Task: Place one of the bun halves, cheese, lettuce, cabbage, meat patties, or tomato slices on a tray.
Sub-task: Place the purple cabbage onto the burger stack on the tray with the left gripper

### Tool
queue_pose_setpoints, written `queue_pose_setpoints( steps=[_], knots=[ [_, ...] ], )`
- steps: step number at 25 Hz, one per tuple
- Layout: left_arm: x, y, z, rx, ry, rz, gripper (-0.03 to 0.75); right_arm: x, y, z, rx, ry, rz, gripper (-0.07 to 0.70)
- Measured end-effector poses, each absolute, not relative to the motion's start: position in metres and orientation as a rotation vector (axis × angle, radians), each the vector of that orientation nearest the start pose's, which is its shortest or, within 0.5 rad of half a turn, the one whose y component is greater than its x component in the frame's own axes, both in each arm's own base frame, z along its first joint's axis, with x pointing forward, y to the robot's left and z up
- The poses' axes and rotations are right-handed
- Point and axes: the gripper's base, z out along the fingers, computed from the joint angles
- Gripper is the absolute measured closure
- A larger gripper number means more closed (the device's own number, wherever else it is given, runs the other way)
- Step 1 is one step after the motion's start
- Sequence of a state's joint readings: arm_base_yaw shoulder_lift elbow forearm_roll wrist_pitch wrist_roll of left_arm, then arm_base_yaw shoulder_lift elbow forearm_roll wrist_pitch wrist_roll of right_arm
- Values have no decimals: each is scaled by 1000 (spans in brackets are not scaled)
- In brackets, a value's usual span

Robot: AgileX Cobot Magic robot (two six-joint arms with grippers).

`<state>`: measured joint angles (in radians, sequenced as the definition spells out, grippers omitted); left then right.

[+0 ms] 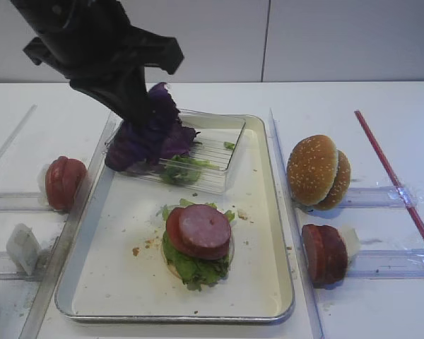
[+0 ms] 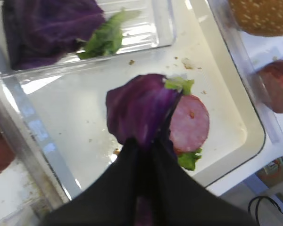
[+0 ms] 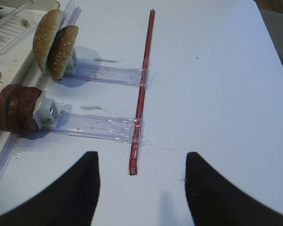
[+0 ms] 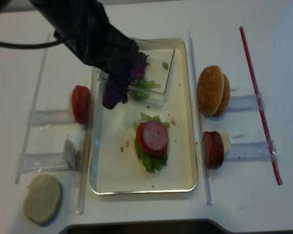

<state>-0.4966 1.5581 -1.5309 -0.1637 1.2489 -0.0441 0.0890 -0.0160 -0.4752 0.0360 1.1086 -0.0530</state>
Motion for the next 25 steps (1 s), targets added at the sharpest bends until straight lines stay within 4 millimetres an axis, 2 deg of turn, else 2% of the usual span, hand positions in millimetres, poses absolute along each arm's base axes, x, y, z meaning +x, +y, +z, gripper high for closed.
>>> queue_pose_setpoints(
  steps=[6, 9, 12, 15, 18, 25],
  knots=[
    [251, -197, 356, 770, 2714, -395, 700, -7, 2, 267, -152, 2096, 65, 203],
    [252, -210, 342, 821, 2743, -368, 700, -7, 2, 267, -152, 2096, 65, 204],
    [262, -221, 319, 853, 2792, -289, 700, -7, 2, 267, -152, 2096, 65, 204],
    [272, -226, 299, 852, 2838, -214, 700, -7, 2, 267, -152, 2096, 65, 204],
    [277, -230, 287, 851, 2866, -202, 700, -7, 2, 267, -152, 2096, 65, 203],
    [277, -232, 287, 848, 2871, -231, 700, -7, 2, 267, -152, 2096, 65, 203]
  ],
)
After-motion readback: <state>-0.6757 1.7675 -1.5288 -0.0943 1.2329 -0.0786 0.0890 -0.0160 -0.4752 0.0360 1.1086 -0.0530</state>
